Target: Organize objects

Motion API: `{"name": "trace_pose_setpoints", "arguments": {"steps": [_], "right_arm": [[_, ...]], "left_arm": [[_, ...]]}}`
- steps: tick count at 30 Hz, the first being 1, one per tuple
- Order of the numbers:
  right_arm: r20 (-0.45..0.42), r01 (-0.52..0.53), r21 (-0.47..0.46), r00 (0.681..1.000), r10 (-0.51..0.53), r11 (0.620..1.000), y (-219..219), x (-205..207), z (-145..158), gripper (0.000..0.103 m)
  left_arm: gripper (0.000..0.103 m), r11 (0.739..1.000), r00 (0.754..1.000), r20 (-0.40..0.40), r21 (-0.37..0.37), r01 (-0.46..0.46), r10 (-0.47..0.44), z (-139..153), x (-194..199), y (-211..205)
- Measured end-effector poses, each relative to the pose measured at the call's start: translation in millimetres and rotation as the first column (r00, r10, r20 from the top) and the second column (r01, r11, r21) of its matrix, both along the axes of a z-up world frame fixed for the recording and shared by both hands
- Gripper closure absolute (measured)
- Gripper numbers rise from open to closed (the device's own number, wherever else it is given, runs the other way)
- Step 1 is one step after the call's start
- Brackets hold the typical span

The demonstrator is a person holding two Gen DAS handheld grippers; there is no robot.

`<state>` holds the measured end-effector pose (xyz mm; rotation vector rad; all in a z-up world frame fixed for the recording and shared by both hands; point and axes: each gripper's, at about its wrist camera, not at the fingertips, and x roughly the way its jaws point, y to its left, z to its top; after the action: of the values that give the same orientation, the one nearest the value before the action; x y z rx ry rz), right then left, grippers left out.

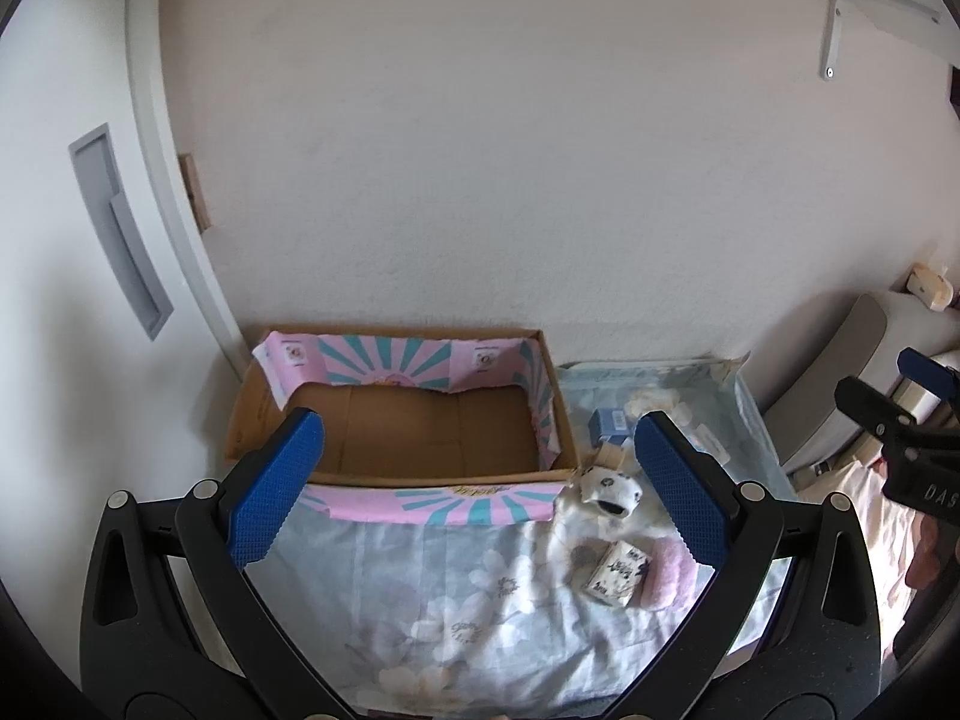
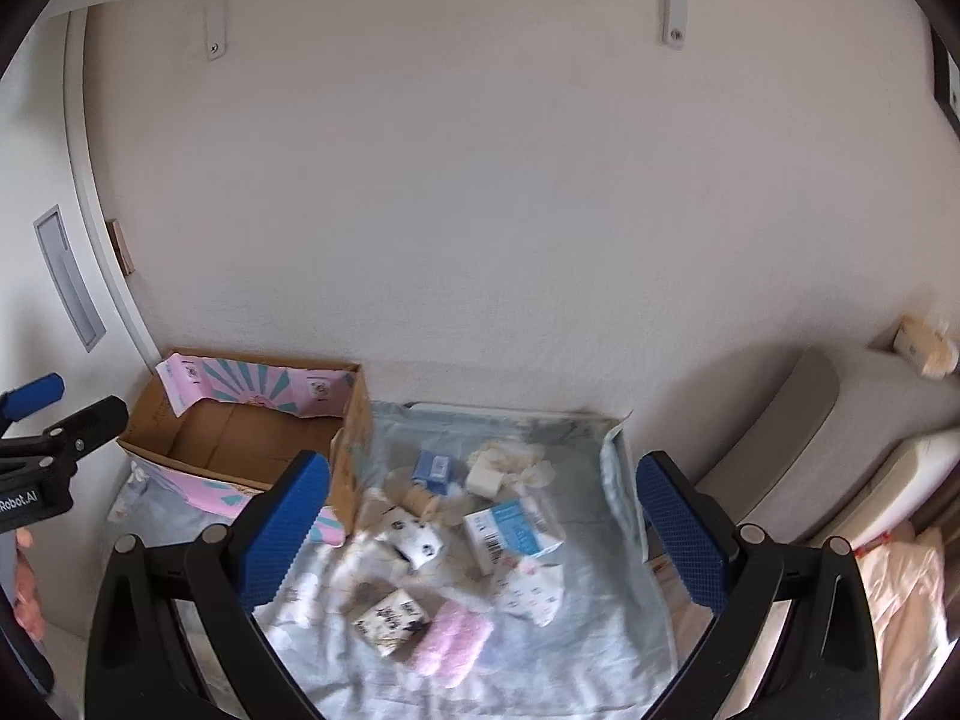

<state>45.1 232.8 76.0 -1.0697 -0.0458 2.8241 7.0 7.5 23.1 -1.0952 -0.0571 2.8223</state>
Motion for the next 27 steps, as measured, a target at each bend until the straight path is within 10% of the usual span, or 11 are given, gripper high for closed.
{"name": "trace_pose_setpoints", "arguments": {"steps": [11, 27], "right_arm": [[0.072, 0.008, -0.038, 0.997, -0.005, 0.999, 54.4, -5.9, -26.7, 0.001], [0.307, -0.049, -0.165, 0.947, 0.098, 0.985, 95.1, -17.6, -187.4, 0.001]], "left_arm": [[0.0, 0.995, 0.985, 0.163, 0.088, 0.041, -0.055, -48.5, -14.1, 50.2], [0.002, 0.981, 0.937, 0.348, 0.166, -0.105, 0.041, -194.3, -49.8, 123.6]]}}
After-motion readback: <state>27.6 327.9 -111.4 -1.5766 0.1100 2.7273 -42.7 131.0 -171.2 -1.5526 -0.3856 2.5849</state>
